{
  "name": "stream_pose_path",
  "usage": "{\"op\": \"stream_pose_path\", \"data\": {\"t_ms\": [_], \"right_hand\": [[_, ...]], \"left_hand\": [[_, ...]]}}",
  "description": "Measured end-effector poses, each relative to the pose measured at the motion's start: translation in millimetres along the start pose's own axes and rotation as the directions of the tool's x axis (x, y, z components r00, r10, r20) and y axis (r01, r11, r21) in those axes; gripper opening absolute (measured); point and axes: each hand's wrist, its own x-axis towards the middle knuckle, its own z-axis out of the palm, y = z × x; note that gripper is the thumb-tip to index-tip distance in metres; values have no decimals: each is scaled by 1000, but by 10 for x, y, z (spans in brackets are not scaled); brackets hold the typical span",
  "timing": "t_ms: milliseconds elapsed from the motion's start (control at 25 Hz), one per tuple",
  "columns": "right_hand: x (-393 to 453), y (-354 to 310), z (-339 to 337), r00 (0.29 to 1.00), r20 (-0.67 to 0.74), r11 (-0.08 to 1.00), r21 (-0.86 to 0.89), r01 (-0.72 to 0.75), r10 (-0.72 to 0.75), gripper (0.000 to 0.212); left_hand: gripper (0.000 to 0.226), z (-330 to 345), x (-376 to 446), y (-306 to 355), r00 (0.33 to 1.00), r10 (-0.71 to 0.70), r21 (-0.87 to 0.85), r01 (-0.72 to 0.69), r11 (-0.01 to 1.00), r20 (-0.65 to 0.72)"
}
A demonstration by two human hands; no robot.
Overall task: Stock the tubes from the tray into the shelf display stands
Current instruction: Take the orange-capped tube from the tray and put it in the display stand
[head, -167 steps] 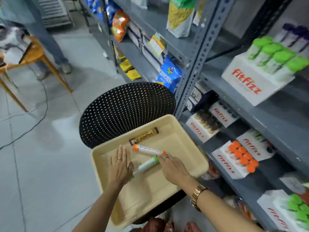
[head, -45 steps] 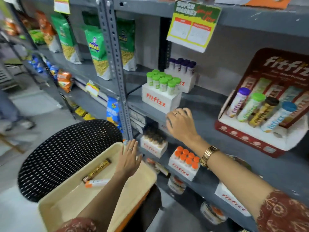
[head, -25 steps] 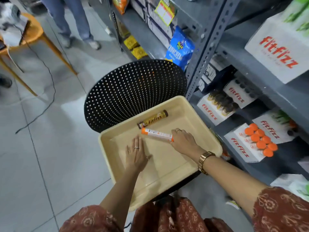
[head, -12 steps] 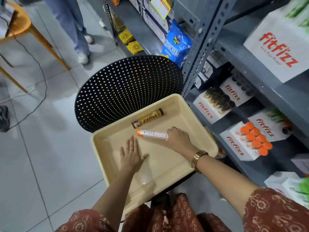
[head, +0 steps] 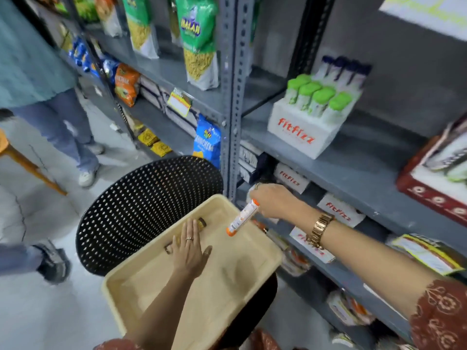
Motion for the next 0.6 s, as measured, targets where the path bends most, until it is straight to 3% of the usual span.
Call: {"op": "stream_pose_path", "data": {"t_ms": [400, 600], "right_hand": [[-1265, 1112, -1086, 947, -142, 958, 36, -284, 287, 9], [-1907, 1552, -1312, 901, -224, 929, 92, -359, 371, 29]], "left_hand": [[88, -673, 567, 1923, 910, 391, 20, -392, 920, -136], [86, -843, 592, 2886, 832, 532, 80, -526, 847, -156]]}}
